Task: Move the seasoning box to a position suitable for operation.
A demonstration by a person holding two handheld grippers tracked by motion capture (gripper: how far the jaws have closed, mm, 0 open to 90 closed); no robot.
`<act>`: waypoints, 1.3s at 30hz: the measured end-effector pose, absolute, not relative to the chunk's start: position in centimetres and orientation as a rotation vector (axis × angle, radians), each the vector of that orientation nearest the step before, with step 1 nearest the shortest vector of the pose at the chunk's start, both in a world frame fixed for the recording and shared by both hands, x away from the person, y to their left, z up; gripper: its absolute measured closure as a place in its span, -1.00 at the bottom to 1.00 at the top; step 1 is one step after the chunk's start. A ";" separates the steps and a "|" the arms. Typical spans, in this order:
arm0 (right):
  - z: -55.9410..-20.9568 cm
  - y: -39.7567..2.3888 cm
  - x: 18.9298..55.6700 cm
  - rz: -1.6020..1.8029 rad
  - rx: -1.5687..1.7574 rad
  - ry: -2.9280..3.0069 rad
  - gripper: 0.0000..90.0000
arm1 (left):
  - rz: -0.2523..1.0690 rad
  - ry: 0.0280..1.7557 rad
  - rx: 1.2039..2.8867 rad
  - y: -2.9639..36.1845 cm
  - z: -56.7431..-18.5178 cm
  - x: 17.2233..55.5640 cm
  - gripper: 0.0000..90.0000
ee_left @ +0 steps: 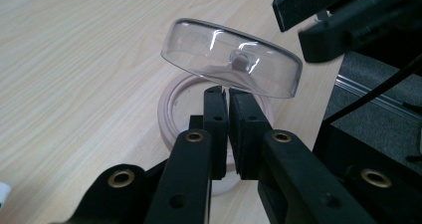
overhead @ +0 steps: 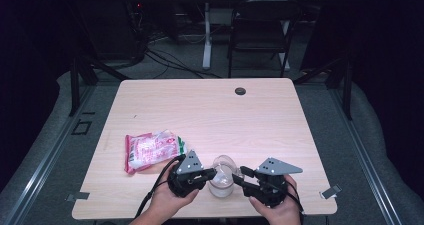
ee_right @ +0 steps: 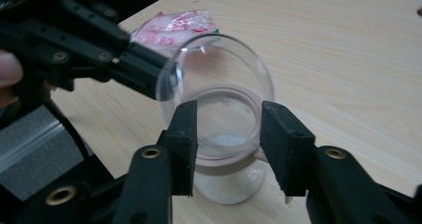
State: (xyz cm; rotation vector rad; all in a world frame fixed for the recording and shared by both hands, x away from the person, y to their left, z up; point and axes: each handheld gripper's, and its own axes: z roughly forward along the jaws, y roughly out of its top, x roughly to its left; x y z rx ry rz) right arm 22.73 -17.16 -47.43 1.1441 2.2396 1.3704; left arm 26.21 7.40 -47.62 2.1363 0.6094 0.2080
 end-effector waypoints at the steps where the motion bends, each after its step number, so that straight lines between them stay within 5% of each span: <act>1: -47.3 -16.8 22.5 1.361 1.108 2.246 0.25 | 0.206 0.606 2.137 7.3 -47.5 26.2 0.87; 10: -47.3 -15.9 21.9 1.317 1.019 2.262 0.10 | 0.230 0.605 2.123 6.5 -46.4 26.5 0.67; 14: -47.8 -15.6 22.1 1.272 0.991 2.248 0.03 | 0.237 0.602 2.104 6.1 -46.2 26.6 0.41; 21: -48.3 -15.6 22.4 1.236 1.011 2.232 0.08 | 0.257 0.598 2.103 5.7 -46.5 26.8 0.27; 39: -48.7 -16.1 22.6 1.275 1.038 2.216 0.10 | 0.281 0.692 2.121 6.6 -49.0 28.1 0.18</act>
